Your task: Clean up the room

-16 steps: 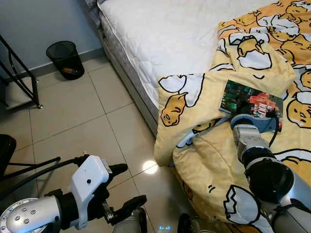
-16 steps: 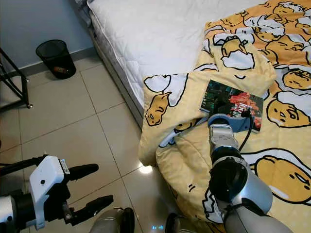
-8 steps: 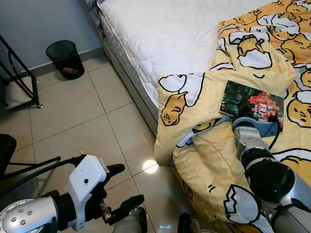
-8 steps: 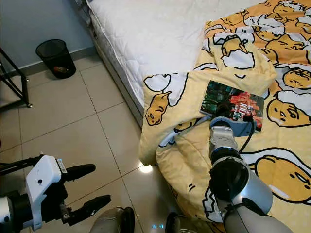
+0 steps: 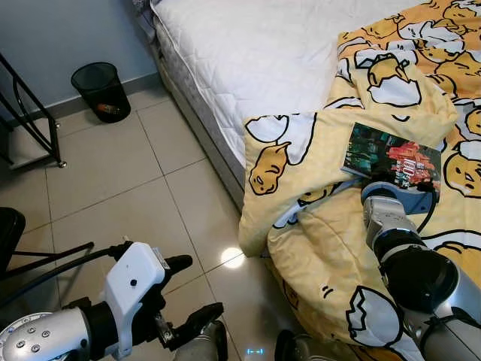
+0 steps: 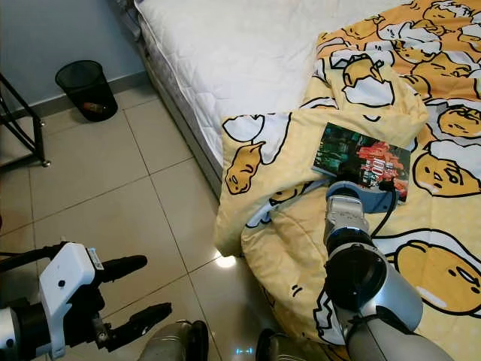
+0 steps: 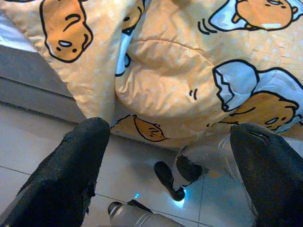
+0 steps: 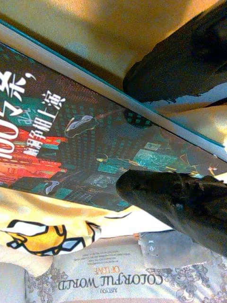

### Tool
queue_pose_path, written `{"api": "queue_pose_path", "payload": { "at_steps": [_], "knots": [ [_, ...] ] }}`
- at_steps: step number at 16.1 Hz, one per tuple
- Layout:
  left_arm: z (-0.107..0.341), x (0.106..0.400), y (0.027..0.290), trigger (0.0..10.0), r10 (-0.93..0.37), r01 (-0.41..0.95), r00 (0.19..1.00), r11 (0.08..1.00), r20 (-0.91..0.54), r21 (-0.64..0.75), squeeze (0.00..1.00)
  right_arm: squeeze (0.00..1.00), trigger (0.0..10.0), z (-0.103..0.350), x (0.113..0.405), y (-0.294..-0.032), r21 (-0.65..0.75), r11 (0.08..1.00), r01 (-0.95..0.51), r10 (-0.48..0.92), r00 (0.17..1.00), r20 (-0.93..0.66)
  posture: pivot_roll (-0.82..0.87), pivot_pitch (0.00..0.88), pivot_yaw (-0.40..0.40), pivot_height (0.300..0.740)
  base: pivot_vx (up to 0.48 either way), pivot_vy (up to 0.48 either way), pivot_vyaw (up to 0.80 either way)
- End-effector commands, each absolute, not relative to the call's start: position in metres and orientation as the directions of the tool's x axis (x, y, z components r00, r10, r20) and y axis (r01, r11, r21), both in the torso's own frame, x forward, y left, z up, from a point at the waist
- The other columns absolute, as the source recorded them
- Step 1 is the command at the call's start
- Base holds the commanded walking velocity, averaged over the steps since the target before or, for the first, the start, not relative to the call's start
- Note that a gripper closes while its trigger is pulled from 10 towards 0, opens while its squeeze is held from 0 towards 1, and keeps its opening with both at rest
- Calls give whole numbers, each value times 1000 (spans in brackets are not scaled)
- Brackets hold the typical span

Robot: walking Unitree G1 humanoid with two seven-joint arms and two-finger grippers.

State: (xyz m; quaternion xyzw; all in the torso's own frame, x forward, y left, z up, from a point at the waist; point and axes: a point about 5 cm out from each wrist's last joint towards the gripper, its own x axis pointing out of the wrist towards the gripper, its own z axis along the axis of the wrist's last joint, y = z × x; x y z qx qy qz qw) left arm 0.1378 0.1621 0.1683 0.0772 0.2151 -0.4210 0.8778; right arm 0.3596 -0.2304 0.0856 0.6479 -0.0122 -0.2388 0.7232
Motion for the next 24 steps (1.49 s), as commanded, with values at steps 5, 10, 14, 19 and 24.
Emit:
{"api": "queue_pose_path", "payload": {
  "at_steps": [5,10,14,19,24],
  "knots": [
    [169,135,160,10000,-711,779,544,625,-446,-45,749,0,0,99,366,-233,958,45,284,-377,893,-247,268,187,50,740,0,0,0],
    [169,136,161,10000,-711,780,544,625,-446,-44,753,0,0,99,366,-234,958,49,283,-378,893,-245,266,184,50,740,0,0,0],
    [163,140,160,10000,-710,777,547,628,-443,-47,753,0,0,93,362,-234,956,53,288,-379,892,-248,228,156,44,740,0,0,0],
    [149,159,151,10000,-687,729,625,683,-371,-37,753,0,0,93,354,-251,930,290,226,-354,928,-115,107,10,13,740,0,0,0],
    [132,188,149,10000,-611,653,717,757,-335,17,733,0,0,96,332,-270,751,636,177,-291,957,21,-3,0,26,740,0,0,0]
  ]
}}
